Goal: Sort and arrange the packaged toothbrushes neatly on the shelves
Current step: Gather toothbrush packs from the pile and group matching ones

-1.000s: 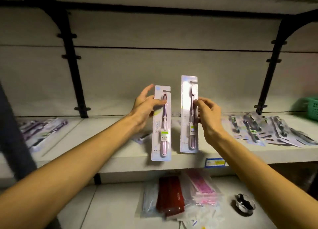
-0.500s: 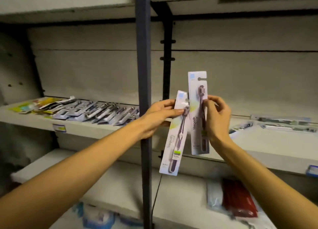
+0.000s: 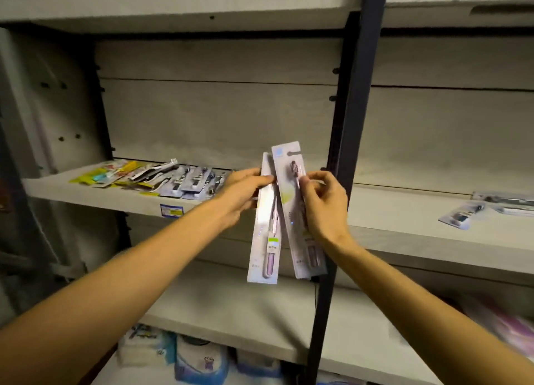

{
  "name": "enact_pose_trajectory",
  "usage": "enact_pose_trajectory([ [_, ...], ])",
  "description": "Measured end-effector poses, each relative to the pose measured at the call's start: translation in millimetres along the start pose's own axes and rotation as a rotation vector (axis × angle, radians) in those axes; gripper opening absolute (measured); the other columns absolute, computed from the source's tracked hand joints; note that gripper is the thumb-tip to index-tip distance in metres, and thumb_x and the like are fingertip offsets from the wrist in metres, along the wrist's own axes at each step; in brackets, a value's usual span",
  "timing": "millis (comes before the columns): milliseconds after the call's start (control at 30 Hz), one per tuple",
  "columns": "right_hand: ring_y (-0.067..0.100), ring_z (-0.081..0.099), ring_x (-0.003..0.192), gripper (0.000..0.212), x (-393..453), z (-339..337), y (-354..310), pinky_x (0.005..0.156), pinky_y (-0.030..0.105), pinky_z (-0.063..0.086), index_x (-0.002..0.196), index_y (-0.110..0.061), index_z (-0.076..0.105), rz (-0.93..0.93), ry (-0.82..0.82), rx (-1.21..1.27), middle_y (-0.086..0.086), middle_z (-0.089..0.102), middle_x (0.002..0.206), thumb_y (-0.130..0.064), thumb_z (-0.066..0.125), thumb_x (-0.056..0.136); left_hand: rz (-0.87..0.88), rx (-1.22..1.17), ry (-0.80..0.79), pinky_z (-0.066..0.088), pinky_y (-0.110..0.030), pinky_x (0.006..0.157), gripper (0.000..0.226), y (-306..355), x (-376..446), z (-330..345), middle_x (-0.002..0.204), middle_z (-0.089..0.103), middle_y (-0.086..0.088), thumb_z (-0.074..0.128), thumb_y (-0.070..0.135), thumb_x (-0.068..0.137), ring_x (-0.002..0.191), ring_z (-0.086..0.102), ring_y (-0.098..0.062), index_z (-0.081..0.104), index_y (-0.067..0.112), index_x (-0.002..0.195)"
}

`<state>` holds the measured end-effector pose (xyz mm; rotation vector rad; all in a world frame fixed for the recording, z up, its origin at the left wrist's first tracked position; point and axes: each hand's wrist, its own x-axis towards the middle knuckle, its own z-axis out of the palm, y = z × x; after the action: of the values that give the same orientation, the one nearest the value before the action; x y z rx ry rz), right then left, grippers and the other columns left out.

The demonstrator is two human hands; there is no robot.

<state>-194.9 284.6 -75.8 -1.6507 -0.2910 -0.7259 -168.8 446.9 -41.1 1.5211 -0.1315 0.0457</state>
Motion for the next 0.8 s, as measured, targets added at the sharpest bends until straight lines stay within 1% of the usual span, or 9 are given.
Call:
enact_pose_trajectory([
  [100,0.009,0.067,0.083,0.017,25,21,15,0.073,0.025,0.056,0.114,-0.021,0.057,0.088,0.065,-0.135,-0.01,0.065,0.09,-0.031,0.054,0.1,-0.146,-0.074,0.147,0.058,-0.033,0.076,0.016,-2,33,-15,0.098,0.073,-0.009,0.063,0.011,0.096,0.084,0.069,-0.02,0.067,0.01,0.111],
  [233,0.019,0.068,0.081,0.014,66,40,34,0.077,0.043,0.061,0.11,-0.026,0.054,0.235,0.119,-0.203,-0.001,0.066,0.088,-0.036,0.051,0.101,-0.194,-0.097,0.161,0.049,-0.023,0.05,0.012,5,81,-26,0.084,0.067,-0.005,0.056,0.005,0.094,0.069,0.063,-0.015,0.062,0.011,0.102],
  [300,0.021,0.068,0.083,0.023,89,48,39,0.08,0.045,0.06,0.112,-0.025,0.055,0.271,0.134,-0.282,0.002,0.068,0.091,-0.043,0.052,0.099,-0.173,-0.045,0.124,0.051,-0.026,0.054,0.015,7,108,-28,0.081,0.063,-0.006,0.05,-0.001,0.09,0.069,0.061,-0.017,0.06,0.009,0.092],
  [400,0.028,0.068,0.094,0.033,121,56,48,0.085,0.047,0.057,0.116,-0.021,0.061,0.291,0.181,-0.43,0.007,0.069,0.106,-0.046,0.054,0.095,-0.166,0.033,0.077,0.057,-0.037,0.078,0.018,5,145,-24,0.078,0.056,-0.008,0.052,-0.005,0.087,0.067,0.057,-0.018,0.057,0.011,0.081],
  [467,0.031,0.067,0.094,0.03,138,61,60,0.085,0.048,0.057,0.107,-0.017,0.062,0.324,0.232,-0.452,0.009,0.069,0.107,-0.043,0.055,0.094,-0.17,0.093,0.063,0.055,-0.04,0.089,0.019,4,167,-17,0.085,0.059,-0.011,0.056,-0.008,0.086,0.079,0.06,-0.021,0.058,0.011,0.082],
  [567,0.034,0.066,0.095,0.032,154,67,83,0.085,0.041,0.055,0.106,-0.011,0.064,0.403,0.248,-0.514,0.013,0.069,0.109,-0.04,0.056,0.094,-0.144,0.087,0.049,0.059,-0.038,0.075,0.036,-6,199,-9,0.095,0.061,-0.012,0.057,-0.014,0.085,0.093,0.062,-0.023,0.056,0.011,0.11],
  [667,0.035,0.065,0.102,0.03,170,62,100,0.086,0.037,0.052,0.11,-0.009,0.068,0.432,0.291,-0.526,0.015,0.07,0.11,-0.032,0.059,0.093,-0.097,0.102,0.042,0.058,-0.034,0.058,0.05,-13,219,2,0.09,0.06,-0.011,0.054,-0.017,0.085,0.083,0.062,-0.024,0.056,0.011,0.126],
  [733,0.035,0.067,0.099,0.024,178,59,109,0.089,0.041,0.055,0.104,-0.01,0.072,0.471,0.268,-0.585,0.015,0.072,0.106,-0.029,0.061,0.092,-0.041,0.228,0.049,0.06,-0.041,0.076,0.044,-21,233,9,0.101,0.065,-0.014,0.056,-0.012,0.087,0.089,0.064,-0.028,0.061,0.009,0.126],
  [800,0.034,0.067,0.099,0.025,180,61,114,0.09,0.043,0.056,0.103,-0.007,0.07,0.517,0.183,-0.666,0.015,0.071,0.107,-0.028,0.063,0.092,0.026,0.412,-0.028,0.055,-0.036,0.09,0.032,-31,242,13,0.117,0.068,-0.014,0.062,0.0,0.09,0.101,0.066,-0.028,0.067,0.009,0.12],
])
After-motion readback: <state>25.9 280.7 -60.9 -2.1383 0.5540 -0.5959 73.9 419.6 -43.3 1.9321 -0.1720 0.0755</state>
